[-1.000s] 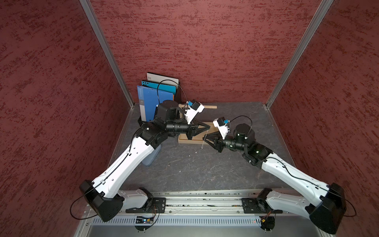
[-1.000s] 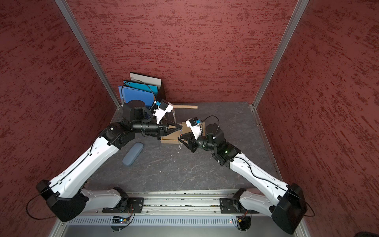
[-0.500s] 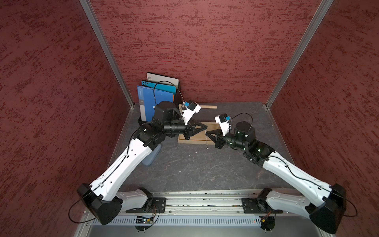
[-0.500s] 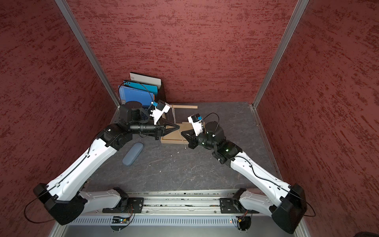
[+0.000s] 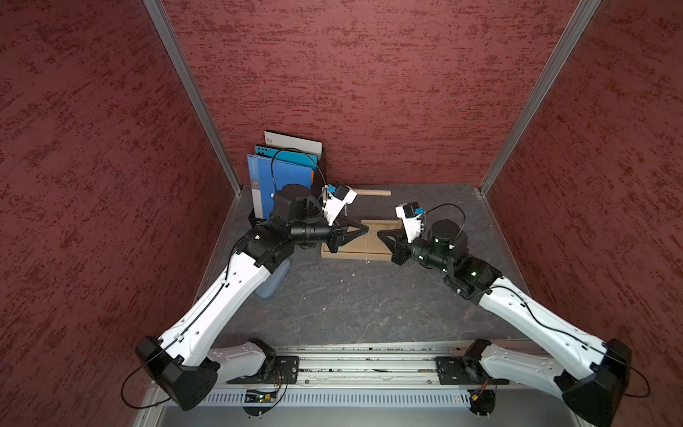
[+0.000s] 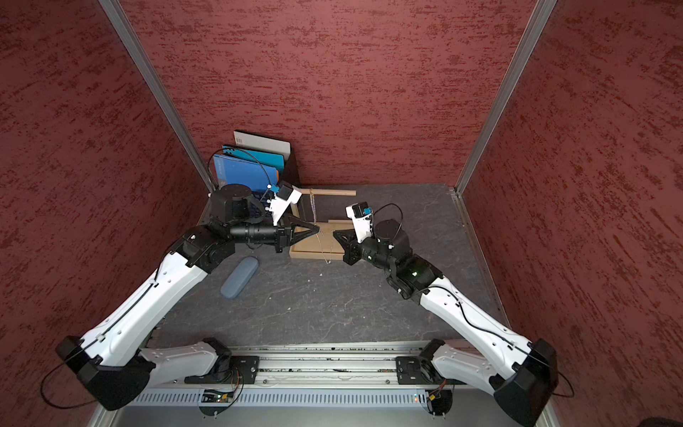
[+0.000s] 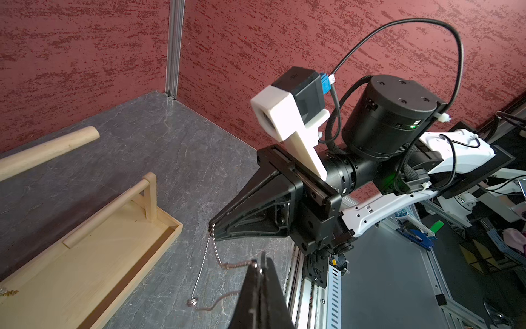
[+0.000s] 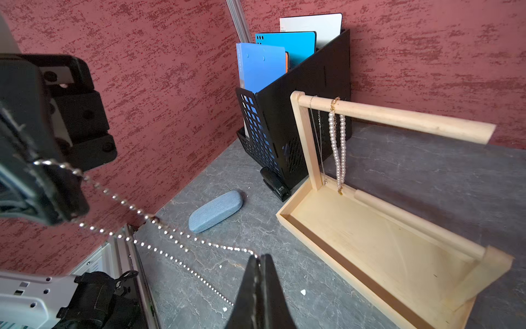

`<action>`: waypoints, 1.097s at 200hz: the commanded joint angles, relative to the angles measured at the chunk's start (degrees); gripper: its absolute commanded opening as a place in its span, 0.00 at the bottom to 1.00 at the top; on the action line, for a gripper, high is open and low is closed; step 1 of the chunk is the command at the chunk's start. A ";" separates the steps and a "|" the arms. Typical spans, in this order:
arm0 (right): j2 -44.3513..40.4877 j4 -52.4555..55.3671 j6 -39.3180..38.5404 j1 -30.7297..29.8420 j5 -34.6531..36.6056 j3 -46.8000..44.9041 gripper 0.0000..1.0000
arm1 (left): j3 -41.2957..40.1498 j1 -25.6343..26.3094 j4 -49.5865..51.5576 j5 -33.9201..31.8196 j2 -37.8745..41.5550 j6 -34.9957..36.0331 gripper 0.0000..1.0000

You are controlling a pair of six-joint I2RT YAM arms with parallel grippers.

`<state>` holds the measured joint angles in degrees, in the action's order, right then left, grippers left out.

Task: Hang the necklace on the jewelry display stand
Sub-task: Pick up the necklace from the center of the board.

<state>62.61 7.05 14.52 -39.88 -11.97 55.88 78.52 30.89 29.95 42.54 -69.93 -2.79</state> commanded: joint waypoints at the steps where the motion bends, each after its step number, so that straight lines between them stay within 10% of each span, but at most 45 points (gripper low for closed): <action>1: -0.81 -0.10 -0.46 -0.29 1.39 0.67 0.00 | -0.67 -0.65 -0.29 0.70 0.99 0.02 0.00; 219: -0.43 2.54 -5.38 -0.20 15.60 9.12 0.00 | -0.49 1.16 1.44 -2.20 -1.24 0.63 0.00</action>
<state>61.47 9.72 10.83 -39.88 1.83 62.67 76.93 31.14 31.11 41.69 -70.39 -2.74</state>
